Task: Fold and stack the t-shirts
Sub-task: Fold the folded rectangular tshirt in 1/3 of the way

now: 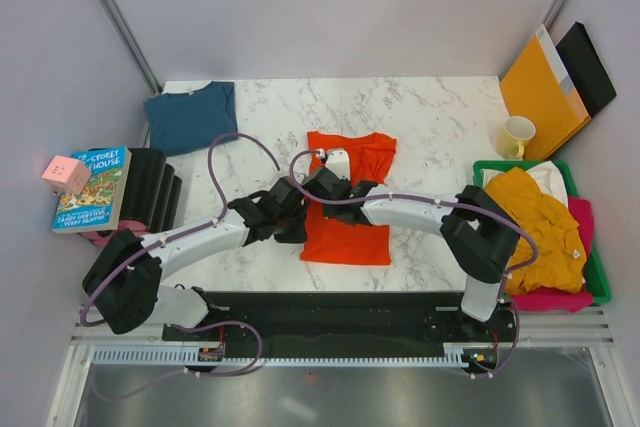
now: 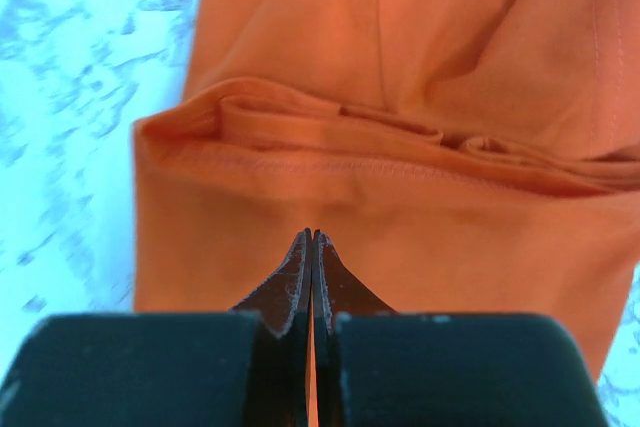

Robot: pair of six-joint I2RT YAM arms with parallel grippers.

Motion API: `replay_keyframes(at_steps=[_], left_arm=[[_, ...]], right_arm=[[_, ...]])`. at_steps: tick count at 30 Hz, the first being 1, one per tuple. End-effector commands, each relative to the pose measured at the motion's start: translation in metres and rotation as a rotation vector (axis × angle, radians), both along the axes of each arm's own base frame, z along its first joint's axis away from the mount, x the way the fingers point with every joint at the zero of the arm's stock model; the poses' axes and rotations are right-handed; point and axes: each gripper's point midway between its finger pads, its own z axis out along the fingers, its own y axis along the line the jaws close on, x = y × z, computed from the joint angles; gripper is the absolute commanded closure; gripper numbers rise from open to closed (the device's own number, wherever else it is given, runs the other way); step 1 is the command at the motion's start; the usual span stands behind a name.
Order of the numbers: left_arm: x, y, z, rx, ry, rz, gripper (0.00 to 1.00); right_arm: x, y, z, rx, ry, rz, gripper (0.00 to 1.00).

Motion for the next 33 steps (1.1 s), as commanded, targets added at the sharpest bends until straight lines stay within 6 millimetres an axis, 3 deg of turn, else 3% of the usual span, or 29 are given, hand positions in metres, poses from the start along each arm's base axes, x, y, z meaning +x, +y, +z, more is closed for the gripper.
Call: replay_keyframes(at_steps=[1, 7, 11, 16, 21, 23, 24, 25, 26, 27, 28, 30, 31, 33], left_arm=[[0.012, -0.018, 0.017, -0.087, -0.052, 0.016, 0.98], [0.008, -0.011, 0.019, -0.093, -0.066, 0.026, 0.98], [0.007, -0.010, 0.018, -0.092, -0.068, 0.024, 0.98], [0.007, -0.010, 0.016, -0.088, -0.062, 0.023, 0.98], [0.005, -0.012, 0.012, -0.087, -0.046, 0.023, 0.98], [0.007, -0.011, 0.014, -0.086, -0.054, 0.027, 0.98], [0.007, -0.009, 0.016, -0.084, -0.065, 0.030, 0.98], [0.009, -0.009, 0.019, -0.086, -0.076, 0.033, 0.98], [0.010, -0.005, 0.017, -0.072, -0.086, 0.046, 0.96], [0.011, -0.004, 0.019, -0.073, -0.098, 0.046, 0.89], [0.011, -0.002, 0.018, -0.065, -0.101, 0.044, 0.85], [0.010, 0.000, 0.016, -0.054, -0.102, 0.040, 0.76], [0.010, 0.001, 0.012, -0.048, -0.098, 0.038, 0.74], [0.008, 0.002, 0.008, -0.040, -0.091, 0.035, 0.69]], right_arm=[[0.016, 0.000, -0.028, -0.075, 0.014, -0.016, 1.00], [0.050, -0.006, -0.023, -0.060, -0.012, -0.067, 1.00], [0.072, -0.008, -0.004, -0.036, -0.055, -0.092, 1.00], [0.084, -0.007, 0.010, -0.021, -0.080, -0.101, 1.00], [0.103, -0.026, -0.003, -0.062, -0.071, -0.157, 1.00], [0.104, -0.036, 0.006, -0.070, -0.096, -0.170, 1.00], [0.104, -0.038, 0.033, -0.030, -0.146, -0.175, 0.97], [0.102, -0.041, 0.044, -0.008, -0.174, -0.177, 0.77], [0.094, -0.050, 0.044, -0.020, -0.172, -0.178, 0.67], [0.089, -0.056, 0.069, 0.018, -0.209, -0.185, 0.56], [0.078, -0.066, 0.062, 0.005, -0.192, -0.184, 0.42], [0.061, -0.076, 0.079, 0.059, -0.199, -0.195, 0.35], [0.046, -0.089, 0.064, 0.036, -0.162, -0.198, 0.33], [0.026, -0.099, 0.071, 0.090, -0.163, -0.228, 0.33]])
